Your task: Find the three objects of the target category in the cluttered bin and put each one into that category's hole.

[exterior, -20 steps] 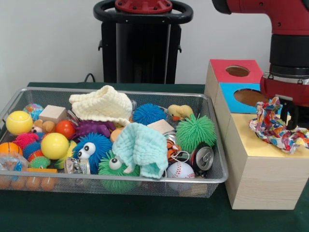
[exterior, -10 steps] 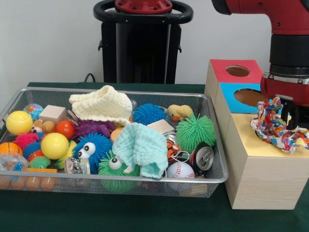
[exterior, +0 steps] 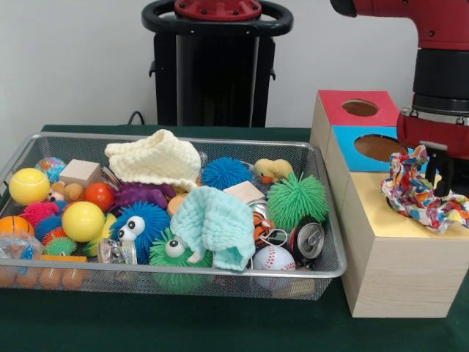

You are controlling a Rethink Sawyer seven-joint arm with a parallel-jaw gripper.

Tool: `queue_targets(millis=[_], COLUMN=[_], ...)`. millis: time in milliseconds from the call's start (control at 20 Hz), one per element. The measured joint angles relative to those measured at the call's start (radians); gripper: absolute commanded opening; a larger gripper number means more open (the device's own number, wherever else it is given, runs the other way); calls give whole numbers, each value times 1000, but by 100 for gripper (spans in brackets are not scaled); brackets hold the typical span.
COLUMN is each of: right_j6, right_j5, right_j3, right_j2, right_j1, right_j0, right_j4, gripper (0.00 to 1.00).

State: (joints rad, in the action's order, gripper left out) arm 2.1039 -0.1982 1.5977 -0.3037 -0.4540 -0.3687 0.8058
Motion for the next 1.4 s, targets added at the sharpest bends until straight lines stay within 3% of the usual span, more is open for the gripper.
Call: queue_targets(millis=[750,1400], right_j6=[0,0], right_j5=[0,0], right_j3=[-27,-29], right_j2=[-61,-61], right_j1=[43,65], right_j0=[-22,0], right_j4=[-71,-92], gripper=[0,0])
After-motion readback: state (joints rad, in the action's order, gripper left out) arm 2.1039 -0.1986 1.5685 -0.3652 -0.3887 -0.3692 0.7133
